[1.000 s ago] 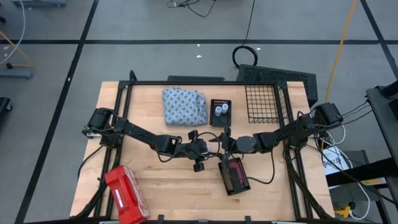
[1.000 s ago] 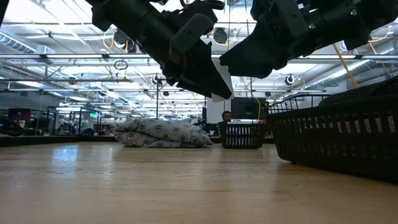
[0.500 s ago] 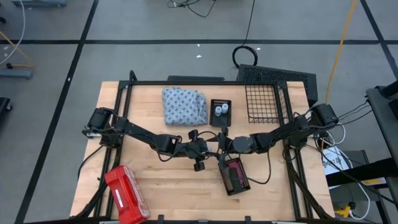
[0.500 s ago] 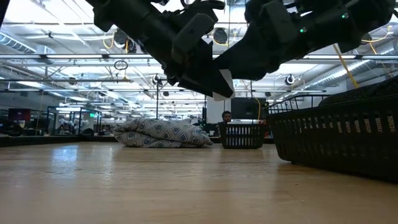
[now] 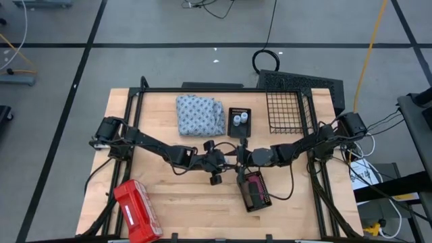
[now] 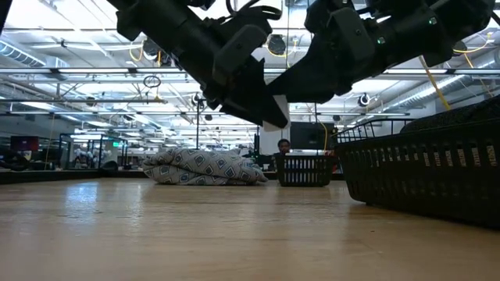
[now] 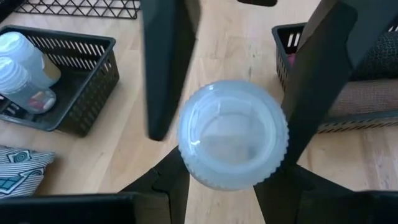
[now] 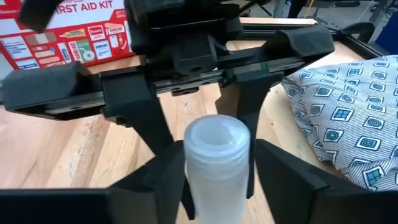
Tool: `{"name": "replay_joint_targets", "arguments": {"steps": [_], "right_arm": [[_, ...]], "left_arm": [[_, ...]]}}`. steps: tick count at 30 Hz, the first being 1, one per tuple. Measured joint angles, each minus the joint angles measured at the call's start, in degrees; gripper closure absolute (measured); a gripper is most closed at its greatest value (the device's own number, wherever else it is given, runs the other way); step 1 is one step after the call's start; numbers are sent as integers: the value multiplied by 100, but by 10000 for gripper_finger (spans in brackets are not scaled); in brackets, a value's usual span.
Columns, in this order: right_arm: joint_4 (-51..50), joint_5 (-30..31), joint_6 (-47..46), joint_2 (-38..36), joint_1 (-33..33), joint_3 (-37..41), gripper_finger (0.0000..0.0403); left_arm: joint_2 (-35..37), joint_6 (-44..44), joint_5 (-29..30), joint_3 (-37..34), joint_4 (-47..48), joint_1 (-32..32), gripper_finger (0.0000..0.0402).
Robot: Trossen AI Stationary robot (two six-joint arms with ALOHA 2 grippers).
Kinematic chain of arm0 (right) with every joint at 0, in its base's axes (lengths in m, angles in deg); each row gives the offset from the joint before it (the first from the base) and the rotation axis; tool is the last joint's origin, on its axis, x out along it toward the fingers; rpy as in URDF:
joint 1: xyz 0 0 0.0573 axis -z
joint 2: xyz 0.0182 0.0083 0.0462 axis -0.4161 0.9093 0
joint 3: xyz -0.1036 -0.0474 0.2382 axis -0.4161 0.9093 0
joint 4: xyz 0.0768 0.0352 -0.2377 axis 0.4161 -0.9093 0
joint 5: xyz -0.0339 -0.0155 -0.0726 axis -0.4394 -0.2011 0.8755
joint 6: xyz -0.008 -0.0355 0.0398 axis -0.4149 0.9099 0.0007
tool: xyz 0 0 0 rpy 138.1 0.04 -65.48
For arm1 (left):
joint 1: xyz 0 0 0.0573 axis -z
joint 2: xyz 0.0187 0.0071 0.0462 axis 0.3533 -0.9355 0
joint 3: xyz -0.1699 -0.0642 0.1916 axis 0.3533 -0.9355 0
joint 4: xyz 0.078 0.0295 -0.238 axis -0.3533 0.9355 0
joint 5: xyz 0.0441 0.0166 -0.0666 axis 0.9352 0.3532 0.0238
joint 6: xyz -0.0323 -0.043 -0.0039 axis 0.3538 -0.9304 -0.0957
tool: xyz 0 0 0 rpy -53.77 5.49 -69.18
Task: Pick & Place Medicine items
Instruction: Put the transparent pill bottle into the top black basket
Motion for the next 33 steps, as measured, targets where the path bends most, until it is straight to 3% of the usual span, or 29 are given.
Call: {"name": "replay_joint_targets", "arguments": {"steps": [6,14,23,29,33], "right_arm": [[-5,-28,32,-1,-1,0,287],[21,-126,9,-1,10,0,287],[39,-25,8,-1,8,0,287],[-247,161,-177,-313,3,-8,287],[-593,285,-226,-606,11,22,284]], "left_arm": [[1,-31,-4,0,-1,0,245],[0,-82,-24,0,-5,7,195],[5,-87,-31,0,-13,7,189],[688,-168,-345,0,502,32,188],[1276,74,-231,-101,526,140,188]]}}
